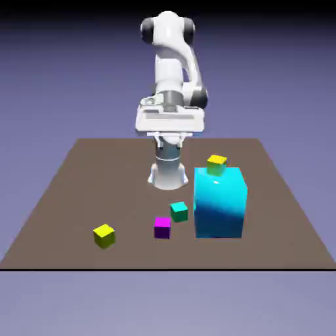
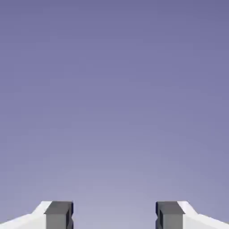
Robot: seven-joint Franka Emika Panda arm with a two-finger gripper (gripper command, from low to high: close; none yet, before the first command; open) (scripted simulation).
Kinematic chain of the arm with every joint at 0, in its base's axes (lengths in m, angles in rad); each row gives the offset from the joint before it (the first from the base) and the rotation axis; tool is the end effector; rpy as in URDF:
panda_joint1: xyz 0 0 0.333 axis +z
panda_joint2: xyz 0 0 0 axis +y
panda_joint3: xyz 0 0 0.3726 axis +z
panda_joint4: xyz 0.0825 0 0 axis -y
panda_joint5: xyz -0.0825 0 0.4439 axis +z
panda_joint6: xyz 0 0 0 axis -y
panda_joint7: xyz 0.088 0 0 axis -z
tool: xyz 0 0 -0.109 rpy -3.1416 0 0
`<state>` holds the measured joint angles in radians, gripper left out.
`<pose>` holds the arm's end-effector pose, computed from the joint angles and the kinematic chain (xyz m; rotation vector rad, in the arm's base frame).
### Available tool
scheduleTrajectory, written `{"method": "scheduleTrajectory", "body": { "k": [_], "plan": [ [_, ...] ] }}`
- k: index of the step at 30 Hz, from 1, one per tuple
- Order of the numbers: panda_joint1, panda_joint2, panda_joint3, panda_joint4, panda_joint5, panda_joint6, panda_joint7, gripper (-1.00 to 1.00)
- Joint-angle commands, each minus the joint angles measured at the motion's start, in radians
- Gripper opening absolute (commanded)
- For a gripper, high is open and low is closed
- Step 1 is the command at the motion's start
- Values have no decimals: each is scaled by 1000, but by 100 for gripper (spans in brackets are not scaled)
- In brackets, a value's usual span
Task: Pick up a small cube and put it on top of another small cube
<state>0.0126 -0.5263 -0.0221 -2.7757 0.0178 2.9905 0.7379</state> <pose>0.4200 -0.0054 0.4611 -2.5005 1.0064 -0.9677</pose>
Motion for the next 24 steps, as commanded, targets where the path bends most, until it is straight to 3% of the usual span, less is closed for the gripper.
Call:
{"method": "scheduleTrajectory", "body": {
  "k": [1, 24],
  "plan": [
    [1, 36, -18, 28, 15, -39, -3, 0],
    [13, 870, -440, 683, 354, -926, -63, 0]
  ]
}}
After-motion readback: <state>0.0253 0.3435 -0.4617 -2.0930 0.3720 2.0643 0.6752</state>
